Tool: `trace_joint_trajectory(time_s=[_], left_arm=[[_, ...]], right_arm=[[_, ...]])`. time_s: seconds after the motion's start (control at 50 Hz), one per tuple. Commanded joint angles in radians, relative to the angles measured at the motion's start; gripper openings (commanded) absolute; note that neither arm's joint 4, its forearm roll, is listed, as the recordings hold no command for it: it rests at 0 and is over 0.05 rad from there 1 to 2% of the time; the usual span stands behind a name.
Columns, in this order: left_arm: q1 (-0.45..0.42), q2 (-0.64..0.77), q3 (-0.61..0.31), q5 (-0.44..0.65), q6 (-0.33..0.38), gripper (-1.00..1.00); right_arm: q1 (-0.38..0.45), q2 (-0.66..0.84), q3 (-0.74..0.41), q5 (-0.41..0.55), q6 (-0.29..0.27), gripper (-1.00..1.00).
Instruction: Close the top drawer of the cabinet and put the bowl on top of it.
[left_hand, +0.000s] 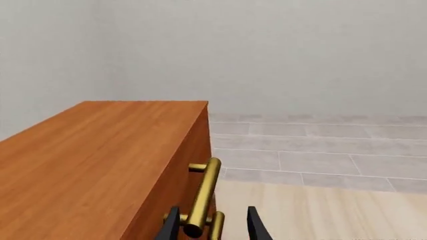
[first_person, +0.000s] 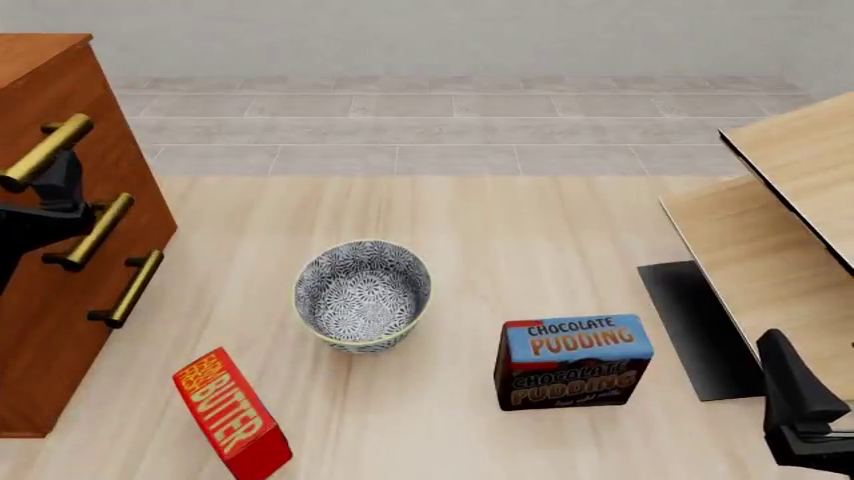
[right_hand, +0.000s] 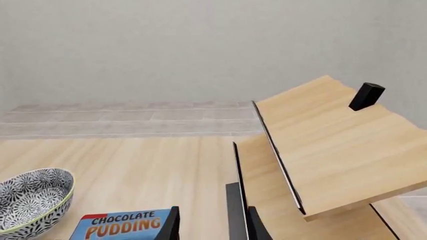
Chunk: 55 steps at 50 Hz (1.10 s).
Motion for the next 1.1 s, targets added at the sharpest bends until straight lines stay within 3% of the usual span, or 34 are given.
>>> trace_joint_trajectory(time_s=[0.02,0.32,0.5,0.68,0.94,1.1], left_arm=[[0.172,0.015,0.023,-0.003,0.011,1.0],[0.115,-0.089,0.065,0.042,0.007,1.0],[0.018,-0.253,0.082,0.166,-0.023,1.0],[-0.124,-0.469,0.058,0.371,0.005,1.0],[-0.24,-0.569,0.049,0.481,0.065,1.0],[-0.29,-0.516,0.015,0.506,0.09,1.0]], right_arm=[[-0.001,-0.003,0.0,0.004,0.003,1.0],[-0.002,-0.001,0.001,0.0,0.008,1.0],[-0.001,-0.001,0.0,-0.001,0.011,1.0],[0.001,-0.003,0.0,-0.001,0.014,1.0],[-0.003,-0.008,-0.001,0.003,0.018,1.0],[-0.001,-0.011,0.0,0.004,0.019,1.0]])
